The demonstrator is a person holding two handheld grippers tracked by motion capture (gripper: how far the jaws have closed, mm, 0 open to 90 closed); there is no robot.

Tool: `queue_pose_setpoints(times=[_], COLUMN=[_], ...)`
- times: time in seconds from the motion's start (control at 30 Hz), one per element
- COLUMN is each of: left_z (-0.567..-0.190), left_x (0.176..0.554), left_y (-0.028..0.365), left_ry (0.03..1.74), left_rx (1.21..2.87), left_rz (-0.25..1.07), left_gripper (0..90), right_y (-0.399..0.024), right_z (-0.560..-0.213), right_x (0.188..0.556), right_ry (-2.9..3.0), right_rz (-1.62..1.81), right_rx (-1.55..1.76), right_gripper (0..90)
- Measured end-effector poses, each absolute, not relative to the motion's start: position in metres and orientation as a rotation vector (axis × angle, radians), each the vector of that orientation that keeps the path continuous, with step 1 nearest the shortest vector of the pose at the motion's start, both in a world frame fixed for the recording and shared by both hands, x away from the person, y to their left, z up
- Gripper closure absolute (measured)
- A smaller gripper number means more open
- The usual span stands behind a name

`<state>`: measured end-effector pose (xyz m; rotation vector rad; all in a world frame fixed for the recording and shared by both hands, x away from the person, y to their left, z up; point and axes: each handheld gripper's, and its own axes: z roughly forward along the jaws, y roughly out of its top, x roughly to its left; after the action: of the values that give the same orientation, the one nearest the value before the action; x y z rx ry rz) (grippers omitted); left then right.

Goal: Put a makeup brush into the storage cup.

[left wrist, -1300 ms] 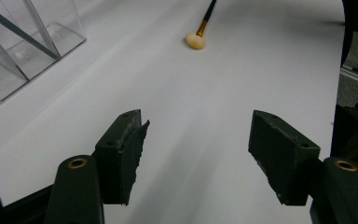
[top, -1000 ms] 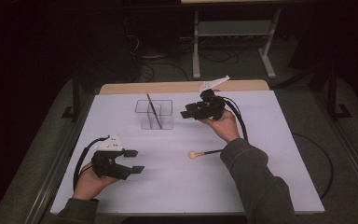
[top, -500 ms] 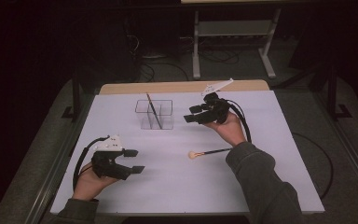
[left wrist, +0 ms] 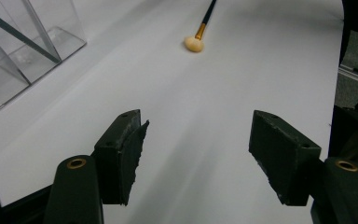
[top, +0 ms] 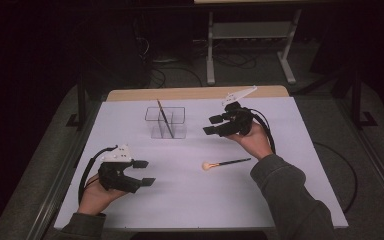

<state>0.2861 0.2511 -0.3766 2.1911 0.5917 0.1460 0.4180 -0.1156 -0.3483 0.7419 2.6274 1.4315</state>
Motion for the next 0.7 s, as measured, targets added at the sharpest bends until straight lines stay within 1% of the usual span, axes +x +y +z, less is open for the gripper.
queue_pose_setpoints(times=[0.4, 0.7], left_z=[-0.377, -0.376], left_x=[0.285, 0.284], left_y=[0.251, 0.251], left_ry=[0.594, 0.594], left_rx=[2.189, 2.199], left_rz=[0.149, 0.156], left_gripper=[34.0, 33.9], right_y=[-0.125, -0.123], right_z=[-0.345, -0.349], right_x=[0.411, 0.403], right_ry=[2.635, 2.687], right_rz=[1.406, 1.344], right_rx=[0.730, 0.692], right_gripper=[43.4, 43.0])
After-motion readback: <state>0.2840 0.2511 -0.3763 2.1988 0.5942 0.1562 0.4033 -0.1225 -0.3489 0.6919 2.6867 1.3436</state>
